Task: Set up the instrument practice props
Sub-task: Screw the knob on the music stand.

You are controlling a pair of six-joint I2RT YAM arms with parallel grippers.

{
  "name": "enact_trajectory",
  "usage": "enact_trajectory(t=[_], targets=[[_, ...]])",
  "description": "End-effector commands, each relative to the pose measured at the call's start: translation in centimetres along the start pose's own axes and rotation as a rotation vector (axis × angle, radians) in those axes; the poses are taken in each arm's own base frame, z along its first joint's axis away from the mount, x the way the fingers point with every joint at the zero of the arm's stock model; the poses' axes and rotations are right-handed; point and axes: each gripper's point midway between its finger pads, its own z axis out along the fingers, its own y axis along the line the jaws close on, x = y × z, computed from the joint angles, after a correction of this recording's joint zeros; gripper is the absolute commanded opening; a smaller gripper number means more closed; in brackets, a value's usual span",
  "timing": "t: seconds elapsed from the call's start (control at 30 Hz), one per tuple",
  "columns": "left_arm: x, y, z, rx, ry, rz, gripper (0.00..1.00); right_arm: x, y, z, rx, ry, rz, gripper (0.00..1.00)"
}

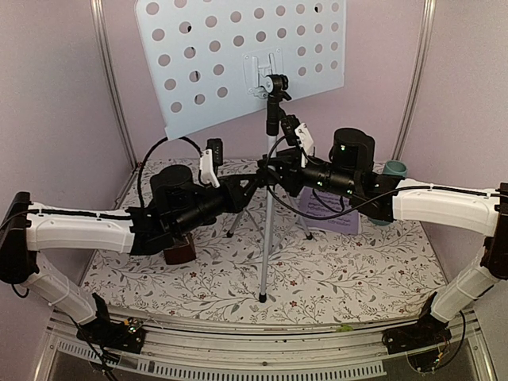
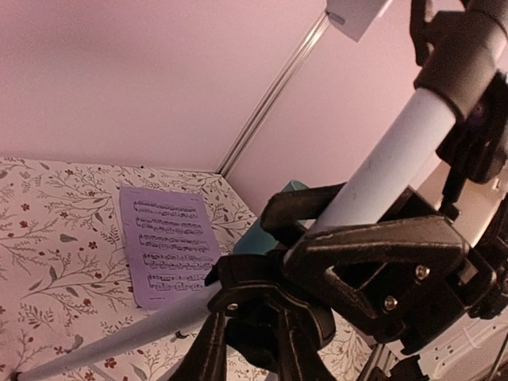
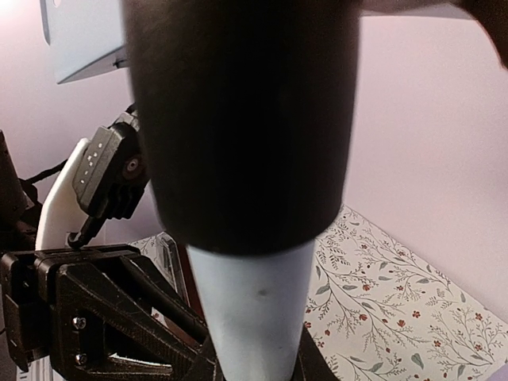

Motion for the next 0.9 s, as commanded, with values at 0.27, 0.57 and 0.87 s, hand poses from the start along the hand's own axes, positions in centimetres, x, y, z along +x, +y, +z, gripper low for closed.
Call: enact_trajectory(t=[0.27, 0.57, 0.87], targets=[[1.7, -2.9, 0.3, 0.145, 0.016, 0.611, 0.00, 10.7, 2.1, 0.8, -0.076, 0.330, 0.100, 0.00], [3.1, -2.3, 0.6, 0.115, 0.040, 0.896, 0.00, 10.7, 2.1, 0.8, -0.075, 0.330, 0.098, 0.00], [3.2, -2.6, 0.8, 0.138, 0.071, 0.962, 0.05, 10.8, 2.0, 0.8, -0.070, 0.332, 0.096, 0.00]])
